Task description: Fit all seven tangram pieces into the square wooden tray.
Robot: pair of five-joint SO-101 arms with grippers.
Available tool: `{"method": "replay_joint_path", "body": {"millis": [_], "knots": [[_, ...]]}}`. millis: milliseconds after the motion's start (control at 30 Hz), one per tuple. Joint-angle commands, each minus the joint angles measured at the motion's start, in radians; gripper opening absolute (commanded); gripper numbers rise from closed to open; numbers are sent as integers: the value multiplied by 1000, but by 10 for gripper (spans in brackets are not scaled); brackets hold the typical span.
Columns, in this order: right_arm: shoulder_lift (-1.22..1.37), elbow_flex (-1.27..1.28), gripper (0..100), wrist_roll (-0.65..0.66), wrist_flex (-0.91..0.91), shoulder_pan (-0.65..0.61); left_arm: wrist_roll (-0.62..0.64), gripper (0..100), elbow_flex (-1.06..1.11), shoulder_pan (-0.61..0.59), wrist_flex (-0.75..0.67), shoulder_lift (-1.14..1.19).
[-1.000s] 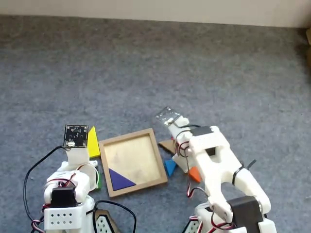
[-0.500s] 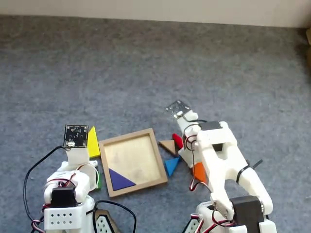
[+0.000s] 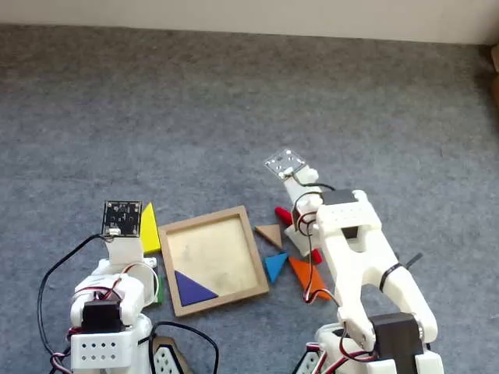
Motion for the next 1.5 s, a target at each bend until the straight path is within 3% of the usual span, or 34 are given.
{"method": "replay_joint_path", "body": {"millis": [0,167,333,600,833,1200,1467], "knots": [[-107,-124,6,8,82,25,-9,7,21,-12,6,-7],[-278,-183,6,0,240,-33,-9,7,21,-12,6,-7],[-421,-180,6,-109,286,-163,-9,7,21,-12,6,-7],[-444,-177,6,-350,231,-349,-9,7,21,-12,6,-7],[-444,-116,6,-528,150,-438,-9,7,21,-12,6,-7],[-444,108,6,-554,-73,-524,-9,7,21,-12,6,-7],[-444,114,7,-554,-81,-524,-9,7,21,-12,6,-7]]}}
